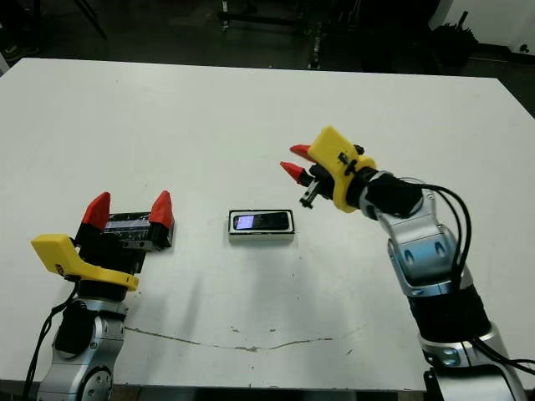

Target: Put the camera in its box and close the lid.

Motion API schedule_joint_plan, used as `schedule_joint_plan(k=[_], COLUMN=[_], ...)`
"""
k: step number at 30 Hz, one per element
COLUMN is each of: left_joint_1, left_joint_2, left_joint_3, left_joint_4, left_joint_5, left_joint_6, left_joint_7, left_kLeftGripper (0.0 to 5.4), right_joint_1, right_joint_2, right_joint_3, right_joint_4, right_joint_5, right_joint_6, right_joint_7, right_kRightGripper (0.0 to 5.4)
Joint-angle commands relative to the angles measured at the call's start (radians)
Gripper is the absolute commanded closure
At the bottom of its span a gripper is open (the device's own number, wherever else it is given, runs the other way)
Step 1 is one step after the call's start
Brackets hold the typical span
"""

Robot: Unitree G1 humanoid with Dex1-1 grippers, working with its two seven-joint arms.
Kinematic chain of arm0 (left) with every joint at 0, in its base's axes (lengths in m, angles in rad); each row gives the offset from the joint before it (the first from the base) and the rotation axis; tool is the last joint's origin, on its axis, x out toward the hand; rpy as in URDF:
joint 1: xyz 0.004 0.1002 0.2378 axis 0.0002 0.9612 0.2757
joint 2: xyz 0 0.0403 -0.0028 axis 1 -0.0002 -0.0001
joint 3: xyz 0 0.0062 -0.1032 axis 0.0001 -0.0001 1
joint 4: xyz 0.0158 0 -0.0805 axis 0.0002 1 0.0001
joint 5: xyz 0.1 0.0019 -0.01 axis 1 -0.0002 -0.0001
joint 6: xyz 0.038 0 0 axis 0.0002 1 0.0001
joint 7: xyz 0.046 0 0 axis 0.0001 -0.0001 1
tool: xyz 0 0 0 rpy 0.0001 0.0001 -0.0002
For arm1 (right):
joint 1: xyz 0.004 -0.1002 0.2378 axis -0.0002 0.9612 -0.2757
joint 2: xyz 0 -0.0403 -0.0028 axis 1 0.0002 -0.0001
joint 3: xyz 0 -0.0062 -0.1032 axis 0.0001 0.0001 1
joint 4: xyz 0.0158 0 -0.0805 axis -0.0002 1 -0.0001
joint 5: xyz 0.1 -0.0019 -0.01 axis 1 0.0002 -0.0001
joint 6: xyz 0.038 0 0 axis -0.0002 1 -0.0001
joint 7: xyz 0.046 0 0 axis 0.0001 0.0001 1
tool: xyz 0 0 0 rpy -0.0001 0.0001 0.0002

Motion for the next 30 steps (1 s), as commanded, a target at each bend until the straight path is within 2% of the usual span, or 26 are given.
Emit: schedule_joint_plan(k=[1, 5, 8, 15, 22, 25, 30], left_joint_1=[0.009, 0.012, 0.015, 0.017, 0.016, 0.013, 0.014], left_joint_2=[0.003, -0.002, -0.001, 0.011, 0.008, 0.011, 0.013], left_joint_3=[0.003, 0.003, 0.0, 0.003, 0.004, 0.006, 0.007], left_joint_4=[0.007, 0.006, 0.003, 0.002, -0.002, 0.002, -0.008], left_joint_5=[0.004, -0.012, -0.007, -0.002, -0.011, -0.016, -0.026], left_joint_6=[-0.004, -0.003, -0.002, -0.006, 0.005, -0.001, 0.015], left_joint_7=[0.003, -0.002, 0.003, -0.002, 0.0, -0.008, -0.006], left_kLeftGripper=[0.0, 0.0, 0.0, 0.0, 0.0, 0.0, 0.0], right_joint_1=[0.021, 0.042, 0.059, 0.134, 0.189, 0.204, 0.225], right_joint_2=[-0.005, -0.008, -0.013, -0.007, -0.035, -0.042, -0.048], right_joint_3=[0.038, 0.081, 0.107, 0.117, 0.166, 0.174, 0.175], right_joint_4=[-0.025, -0.039, -0.047, -0.026, 0.01, 0.056, 0.085], right_joint_5=[-0.036, -0.062, -0.077, -0.065, -0.112, -0.117, -0.11], right_joint_6=[0.038, 0.104, 0.141, 0.122, 0.091, 0.043, 0.027], right_joint_7=[-0.029, -0.039, -0.044, -0.045, -0.046, -0.039, -0.028], right_kRightGripper=[4.84, 5.38, 5.38, 5.38, 5.38, 5.38, 5.38])
